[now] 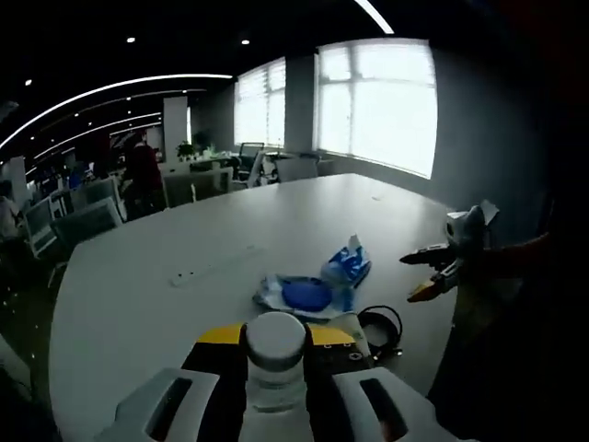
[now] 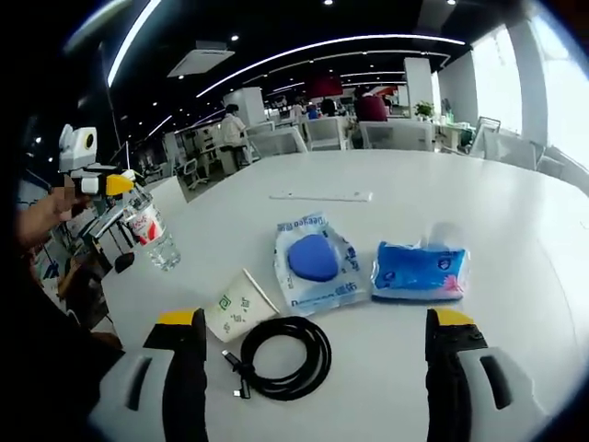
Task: Arrange the tabletop items into an orderly group along one side of the table until the central work area is clear of visible clutter.
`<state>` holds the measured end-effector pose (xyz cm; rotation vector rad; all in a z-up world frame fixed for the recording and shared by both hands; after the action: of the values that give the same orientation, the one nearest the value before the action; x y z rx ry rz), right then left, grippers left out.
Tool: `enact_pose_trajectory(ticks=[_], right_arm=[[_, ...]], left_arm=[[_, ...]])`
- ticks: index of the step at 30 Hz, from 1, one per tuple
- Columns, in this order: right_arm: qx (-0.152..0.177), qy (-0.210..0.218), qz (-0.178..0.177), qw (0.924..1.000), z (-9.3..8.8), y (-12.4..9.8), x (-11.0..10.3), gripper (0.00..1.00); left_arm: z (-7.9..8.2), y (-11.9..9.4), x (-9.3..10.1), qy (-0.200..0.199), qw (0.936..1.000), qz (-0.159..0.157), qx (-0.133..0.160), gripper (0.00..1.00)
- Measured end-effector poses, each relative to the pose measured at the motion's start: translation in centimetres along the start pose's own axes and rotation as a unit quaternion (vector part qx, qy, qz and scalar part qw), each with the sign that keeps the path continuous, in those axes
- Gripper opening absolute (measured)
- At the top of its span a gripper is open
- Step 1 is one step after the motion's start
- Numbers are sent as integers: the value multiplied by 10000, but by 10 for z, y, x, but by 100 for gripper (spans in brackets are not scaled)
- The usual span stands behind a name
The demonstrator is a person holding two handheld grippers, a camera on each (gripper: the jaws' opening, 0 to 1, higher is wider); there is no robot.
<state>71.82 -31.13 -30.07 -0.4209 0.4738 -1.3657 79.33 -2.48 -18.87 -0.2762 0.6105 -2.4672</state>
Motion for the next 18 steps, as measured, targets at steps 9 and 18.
enact_pose_trajectory(ticks=[9, 18], right_arm=[[-36, 10, -22, 10000, -2, -3, -6, 100], [-99, 38, -78, 9999, -5, -2, -15, 100]], left_arm=[[9, 14, -28, 206, 9975, -674, -74, 20], [15, 25, -53, 451, 9932, -1070, -66, 20]])
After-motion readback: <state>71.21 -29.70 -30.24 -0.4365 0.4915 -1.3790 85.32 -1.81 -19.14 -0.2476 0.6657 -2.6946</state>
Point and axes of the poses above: the point that each gripper's makers call its tool centre point, and the gripper's own axes: y roughly forward along the fingers, x roughly to its right, z roughly out of its top, the point moved 1 cm from there along -y, roughly backward along the fingers, and after that the axes turned 7 degrees about -z, right-handed, at the moved point
